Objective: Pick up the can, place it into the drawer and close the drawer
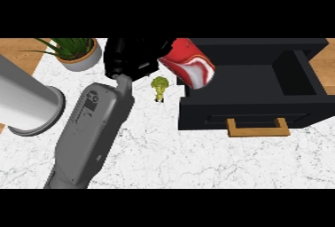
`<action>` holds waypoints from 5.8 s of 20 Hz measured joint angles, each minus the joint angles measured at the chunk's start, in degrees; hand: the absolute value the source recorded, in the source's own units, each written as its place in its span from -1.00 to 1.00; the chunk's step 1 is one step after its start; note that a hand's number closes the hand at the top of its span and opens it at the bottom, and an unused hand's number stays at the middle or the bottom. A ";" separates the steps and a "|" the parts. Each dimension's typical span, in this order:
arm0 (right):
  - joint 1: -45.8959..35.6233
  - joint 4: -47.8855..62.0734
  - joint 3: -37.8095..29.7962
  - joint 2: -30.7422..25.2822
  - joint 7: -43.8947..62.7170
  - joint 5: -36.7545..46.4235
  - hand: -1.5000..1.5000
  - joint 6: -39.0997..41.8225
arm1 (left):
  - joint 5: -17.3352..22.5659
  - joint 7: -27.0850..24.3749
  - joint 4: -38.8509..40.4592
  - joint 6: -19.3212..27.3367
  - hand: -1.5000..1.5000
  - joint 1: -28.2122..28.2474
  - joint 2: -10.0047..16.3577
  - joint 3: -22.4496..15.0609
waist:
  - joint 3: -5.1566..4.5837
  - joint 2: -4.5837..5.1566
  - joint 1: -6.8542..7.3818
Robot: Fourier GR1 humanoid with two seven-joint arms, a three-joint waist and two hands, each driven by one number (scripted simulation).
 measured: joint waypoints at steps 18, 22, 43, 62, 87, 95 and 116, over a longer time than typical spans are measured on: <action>-2.72 -1.56 1.73 0.22 2.29 1.59 -1.00 -1.40 | 10.86 -6.19 21.95 10.64 1.00 -20.99 -0.04 -7.33 | 0.01 0.25 -1.28; -4.27 -0.67 1.69 -0.24 2.47 1.98 -1.00 -1.93 | 14.93 -8.02 26.17 11.97 1.00 -24.24 -0.04 -9.87 | 0.01 0.33 -1.51; -6.38 0.01 1.50 -1.34 3.52 1.15 -1.00 -1.20 | 32.30 -15.64 42.30 16.55 -1.00 -31.93 -0.03 -24.20 | 0.09 0.86 -3.86; -8.75 -1.15 2.54 -1.46 4.80 2.51 -1.00 -2.37 | 41.21 -20.43 45.36 22.30 -1.00 -32.44 -0.05 -31.15 | 0.10 1.18 -4.69; -25.83 -3.50 23.27 -4.52 -9.40 53.14 -1.00 -1.46 | 46.48 -26.19 43.28 21.85 -1.00 -33.83 0.10 -30.48 | -0.03 0.75 0.50; -34.83 10.88 33.17 -5.17 -14.79 72.42 -1.00 -10.11 | 44.76 -23.78 42.52 22.21 -1.00 -33.28 0.98 -29.65 | -0.03 0.34 1.67; -59.03 64.49 41.45 -5.83 -19.83 100.06 -1.00 -34.34 | 38.51 -14.31 27.86 24.07 -1.00 -25.46 13.12 -29.98 | -0.07 0.03 3.12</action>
